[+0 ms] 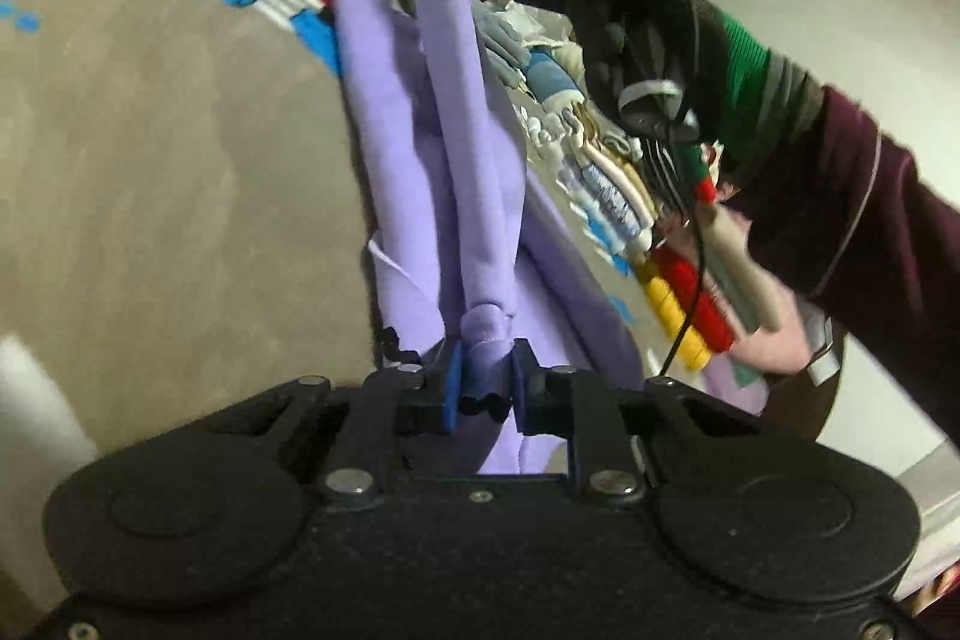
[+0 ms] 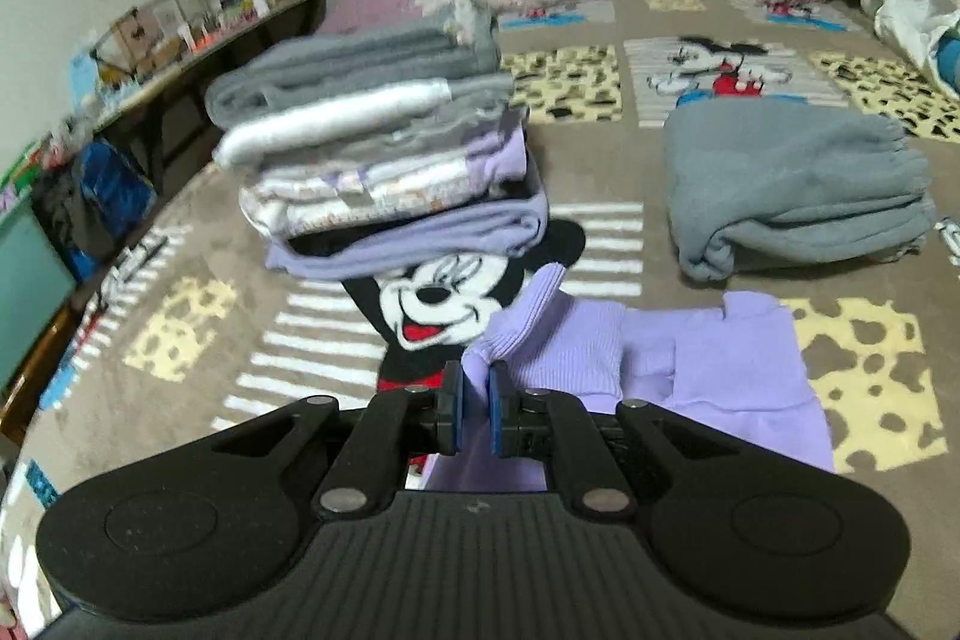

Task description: Fold clothes

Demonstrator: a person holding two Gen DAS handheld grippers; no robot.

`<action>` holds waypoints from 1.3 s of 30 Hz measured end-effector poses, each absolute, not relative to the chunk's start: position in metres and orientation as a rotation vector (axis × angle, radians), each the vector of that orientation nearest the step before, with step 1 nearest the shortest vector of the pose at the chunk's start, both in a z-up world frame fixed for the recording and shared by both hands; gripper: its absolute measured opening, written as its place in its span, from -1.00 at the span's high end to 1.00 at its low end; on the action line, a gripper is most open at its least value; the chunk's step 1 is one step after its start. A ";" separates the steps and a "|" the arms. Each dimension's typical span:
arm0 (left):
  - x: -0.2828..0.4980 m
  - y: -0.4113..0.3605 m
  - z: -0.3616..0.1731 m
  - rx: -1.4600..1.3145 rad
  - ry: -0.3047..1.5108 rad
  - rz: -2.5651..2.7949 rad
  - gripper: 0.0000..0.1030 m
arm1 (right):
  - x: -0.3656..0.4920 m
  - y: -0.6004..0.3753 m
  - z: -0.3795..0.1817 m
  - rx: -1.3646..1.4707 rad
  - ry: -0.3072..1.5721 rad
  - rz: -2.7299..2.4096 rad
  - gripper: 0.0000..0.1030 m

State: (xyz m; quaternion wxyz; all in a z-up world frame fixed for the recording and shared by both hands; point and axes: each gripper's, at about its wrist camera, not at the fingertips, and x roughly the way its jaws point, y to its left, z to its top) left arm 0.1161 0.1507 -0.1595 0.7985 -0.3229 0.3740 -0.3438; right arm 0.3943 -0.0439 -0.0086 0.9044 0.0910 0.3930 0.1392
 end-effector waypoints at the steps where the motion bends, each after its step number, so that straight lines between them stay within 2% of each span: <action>1: 0.117 0.152 -0.160 -0.707 0.806 -0.739 0.66 | 0.398 -0.041 -0.013 0.176 0.824 0.288 0.80; 11: 0.121 0.165 -0.164 -0.818 0.823 -0.749 0.66 | 0.426 -0.028 -0.052 0.167 0.904 0.288 0.77; 13: 0.120 0.166 -0.166 -0.839 0.825 -0.749 0.66 | 0.426 -0.031 -0.049 0.195 0.864 0.319 0.66; 19: 0.116 0.171 -0.168 -0.847 0.822 -0.747 0.66 | 0.420 -0.080 -0.031 0.345 0.710 0.311 0.61; 28: 0.111 0.187 -0.168 -0.845 0.826 -0.744 0.66 | 0.425 -0.096 -0.071 0.335 0.845 0.322 0.54; 29: 0.111 0.188 -0.168 -0.846 0.827 -0.744 0.66 | 0.424 -0.096 -0.073 0.349 0.850 0.327 0.54; 30: 0.111 0.189 -0.167 -0.847 0.828 -0.745 0.66 | 0.424 -0.097 -0.073 0.355 0.844 0.331 0.73; 31: 0.111 0.190 -0.167 -0.847 0.829 -0.745 0.66 | 0.423 -0.098 -0.071 0.352 0.830 0.330 0.80; 39: 0.116 0.184 -0.170 -0.857 0.850 -0.751 0.66 | 0.417 -0.087 -0.053 0.223 0.755 0.331 0.82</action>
